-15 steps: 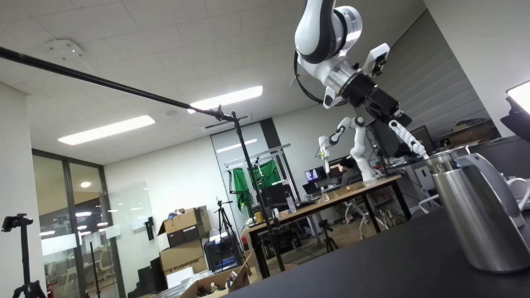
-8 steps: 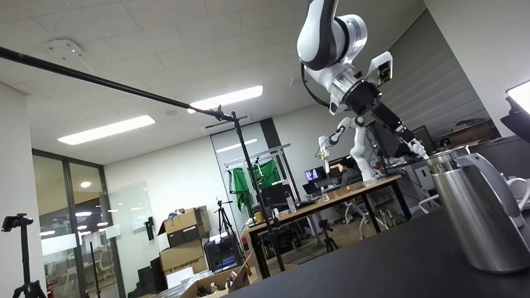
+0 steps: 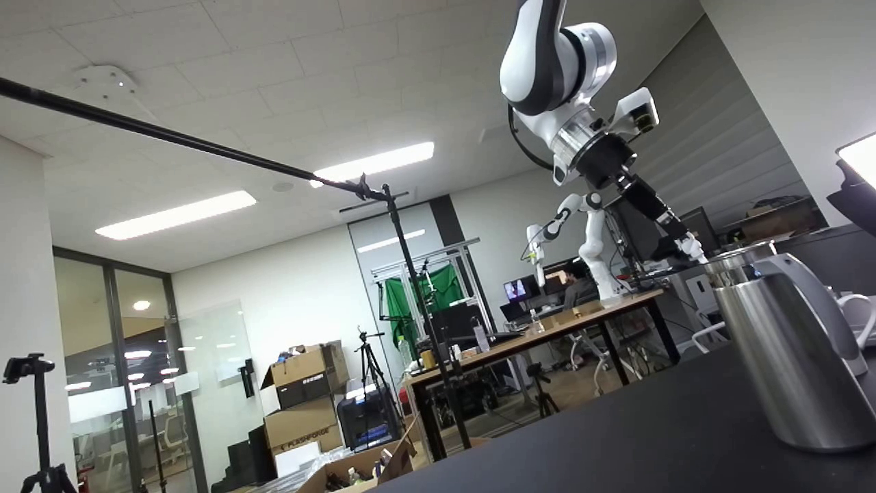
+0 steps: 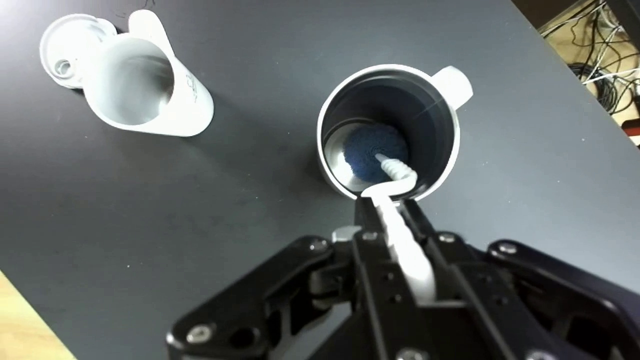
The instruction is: Use the object to clean the flask
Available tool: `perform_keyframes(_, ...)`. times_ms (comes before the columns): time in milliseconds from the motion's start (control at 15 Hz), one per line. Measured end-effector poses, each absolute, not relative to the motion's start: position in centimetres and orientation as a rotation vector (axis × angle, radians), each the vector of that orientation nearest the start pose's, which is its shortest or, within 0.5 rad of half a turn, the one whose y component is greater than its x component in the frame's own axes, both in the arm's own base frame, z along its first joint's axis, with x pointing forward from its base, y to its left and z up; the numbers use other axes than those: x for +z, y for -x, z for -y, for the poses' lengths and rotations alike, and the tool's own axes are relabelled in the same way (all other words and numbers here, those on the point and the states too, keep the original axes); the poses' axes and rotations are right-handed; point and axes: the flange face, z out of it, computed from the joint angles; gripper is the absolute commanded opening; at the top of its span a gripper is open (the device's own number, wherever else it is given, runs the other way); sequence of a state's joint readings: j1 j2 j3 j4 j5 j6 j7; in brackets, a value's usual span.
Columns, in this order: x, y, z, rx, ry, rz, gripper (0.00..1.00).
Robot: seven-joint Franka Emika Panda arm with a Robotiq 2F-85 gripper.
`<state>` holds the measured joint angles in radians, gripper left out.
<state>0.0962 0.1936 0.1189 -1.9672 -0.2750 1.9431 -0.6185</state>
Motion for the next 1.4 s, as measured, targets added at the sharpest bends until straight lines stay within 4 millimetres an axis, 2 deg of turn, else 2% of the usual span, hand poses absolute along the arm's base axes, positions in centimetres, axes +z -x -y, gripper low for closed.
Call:
perform_keyframes(267, 36.6, -56.3, -8.7, 0.394, 2.96, 1.445, 0.04)
perform_keyframes(467, 37.1, -55.5, -7.0, 0.347, 2.997, 1.366, 0.04)
perform_keyframes(667, 38.0, -53.9, -5.7, 0.259, 3.044, 1.279, 0.04)
perform_keyframes(933, 38.6, -51.3, -5.0, 0.085, 3.103, 1.153, 0.04)
perform_keyframes(1200, 37.9, -49.1, -4.7, -0.042, 3.151, 1.034, 0.04)
perform_keyframes(1400, 37.2, -48.1, -4.5, -0.106, 3.17, 0.929, 0.04)
